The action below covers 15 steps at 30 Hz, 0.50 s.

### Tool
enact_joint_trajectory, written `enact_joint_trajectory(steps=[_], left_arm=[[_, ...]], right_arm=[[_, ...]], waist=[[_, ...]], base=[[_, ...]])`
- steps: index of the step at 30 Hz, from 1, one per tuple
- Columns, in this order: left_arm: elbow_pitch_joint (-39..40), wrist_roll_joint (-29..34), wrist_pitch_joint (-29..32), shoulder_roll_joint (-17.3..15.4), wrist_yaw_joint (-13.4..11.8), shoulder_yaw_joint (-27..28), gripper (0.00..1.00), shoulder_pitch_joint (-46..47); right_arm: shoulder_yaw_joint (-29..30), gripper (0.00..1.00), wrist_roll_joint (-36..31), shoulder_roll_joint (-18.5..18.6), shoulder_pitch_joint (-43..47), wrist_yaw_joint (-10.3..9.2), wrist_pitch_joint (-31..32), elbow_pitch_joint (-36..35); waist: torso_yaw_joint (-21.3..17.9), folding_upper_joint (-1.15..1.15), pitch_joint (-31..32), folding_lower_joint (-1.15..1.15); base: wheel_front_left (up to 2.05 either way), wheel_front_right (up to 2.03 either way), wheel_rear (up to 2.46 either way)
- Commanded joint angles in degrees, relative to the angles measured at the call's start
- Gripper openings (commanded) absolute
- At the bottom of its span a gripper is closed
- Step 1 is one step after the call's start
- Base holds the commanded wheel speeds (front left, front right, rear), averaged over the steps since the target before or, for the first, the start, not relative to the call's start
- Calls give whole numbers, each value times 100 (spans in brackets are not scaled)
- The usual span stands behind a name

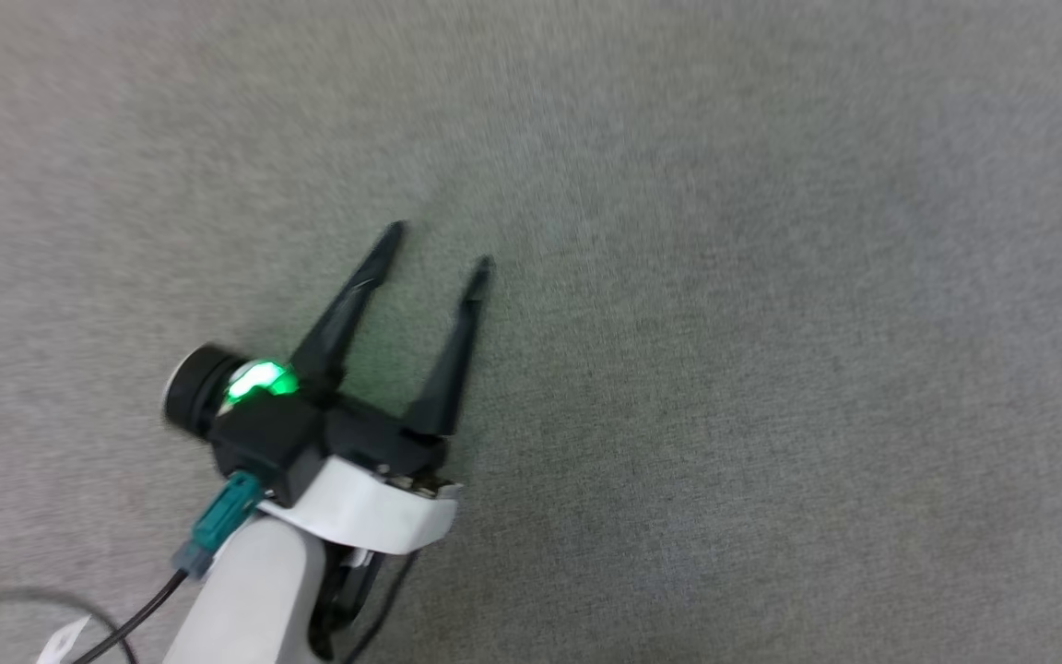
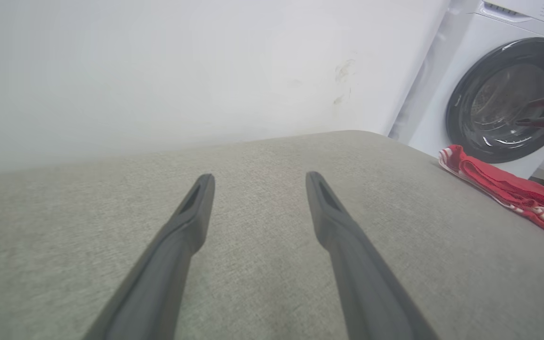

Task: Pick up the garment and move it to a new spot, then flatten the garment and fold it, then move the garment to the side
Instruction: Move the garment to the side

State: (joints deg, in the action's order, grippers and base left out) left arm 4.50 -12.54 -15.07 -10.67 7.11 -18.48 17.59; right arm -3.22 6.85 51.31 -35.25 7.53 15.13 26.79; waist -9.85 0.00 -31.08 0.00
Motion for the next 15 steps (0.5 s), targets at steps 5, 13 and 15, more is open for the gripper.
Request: enact_joint_trajectory(steps=[5, 13, 15], left_arm=[[-138, -53, -12, 214, -50, 592, 100, -464], [-153, -96, -12, 490, -103, 1468, 100, -1200], [-174, -100, -12, 527, -105, 1591, 100, -1324]], right_arm=[[182, 100, 242, -654, -160, -7, -467, -408], [480, 100, 577, -1834, 642, -6, -1139, -1589], [605, 100, 700, -2129, 975, -6, -1173, -1939]], waist=[[291, 0, 1149, 0], [685, 0, 2249, 0], [790, 0, 2396, 0]], base=[[0, 0, 0], [0, 0, 0], [0, 0, 0]])
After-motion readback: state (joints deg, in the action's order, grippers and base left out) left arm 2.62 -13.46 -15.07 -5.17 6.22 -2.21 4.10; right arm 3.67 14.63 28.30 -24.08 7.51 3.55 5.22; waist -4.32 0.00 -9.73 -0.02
